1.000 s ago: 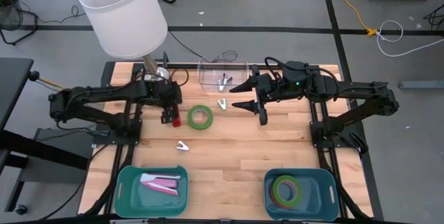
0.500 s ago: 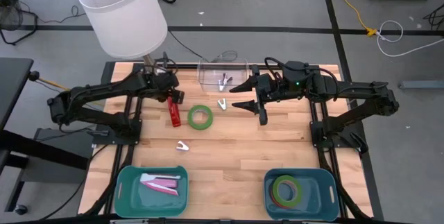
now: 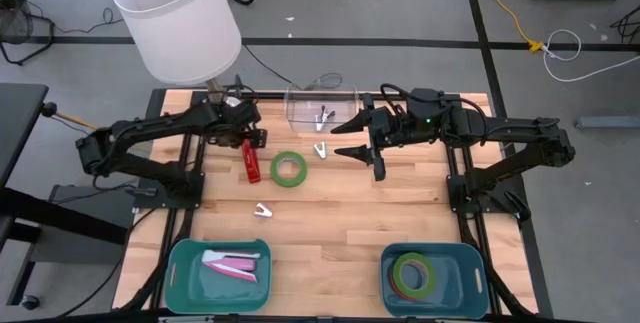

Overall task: Pick and place Stapler, Stapler remover, tape
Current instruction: Put the red stapler into the green bin

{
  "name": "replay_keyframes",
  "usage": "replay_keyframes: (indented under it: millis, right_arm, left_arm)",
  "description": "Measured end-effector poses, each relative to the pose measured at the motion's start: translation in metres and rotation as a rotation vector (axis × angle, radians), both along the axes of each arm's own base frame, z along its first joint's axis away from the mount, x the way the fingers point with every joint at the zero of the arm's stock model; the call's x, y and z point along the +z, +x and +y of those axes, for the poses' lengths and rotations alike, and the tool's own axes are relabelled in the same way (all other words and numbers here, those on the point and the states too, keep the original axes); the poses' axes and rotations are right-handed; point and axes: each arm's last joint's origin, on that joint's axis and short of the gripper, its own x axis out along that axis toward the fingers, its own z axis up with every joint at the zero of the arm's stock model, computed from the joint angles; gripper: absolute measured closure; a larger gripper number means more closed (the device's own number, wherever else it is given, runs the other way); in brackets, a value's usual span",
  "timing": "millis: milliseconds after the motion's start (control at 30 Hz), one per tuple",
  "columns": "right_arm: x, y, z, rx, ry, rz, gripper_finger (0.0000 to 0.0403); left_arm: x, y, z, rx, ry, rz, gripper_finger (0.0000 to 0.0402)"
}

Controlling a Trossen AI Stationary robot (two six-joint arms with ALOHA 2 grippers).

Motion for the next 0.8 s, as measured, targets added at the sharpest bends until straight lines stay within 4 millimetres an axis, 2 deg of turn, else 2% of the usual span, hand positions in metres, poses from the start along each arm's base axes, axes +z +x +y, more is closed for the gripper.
replay_keyframes:
  millis: [433,800]
  right_arm:
    - [-0.003,0.0,0.0,0.0,0.0,0.027,0.0192]
    - [-0.005,-0.001,0.0,0.0,0.001,0.053,0.0192]
  left_arm:
    - [-0.037,0.018,0.007,-0.003,-0.158,0.105,0.0097]
    - [-0.041,0.019,0.008,0.011,-0.168,0.117,0.0097]
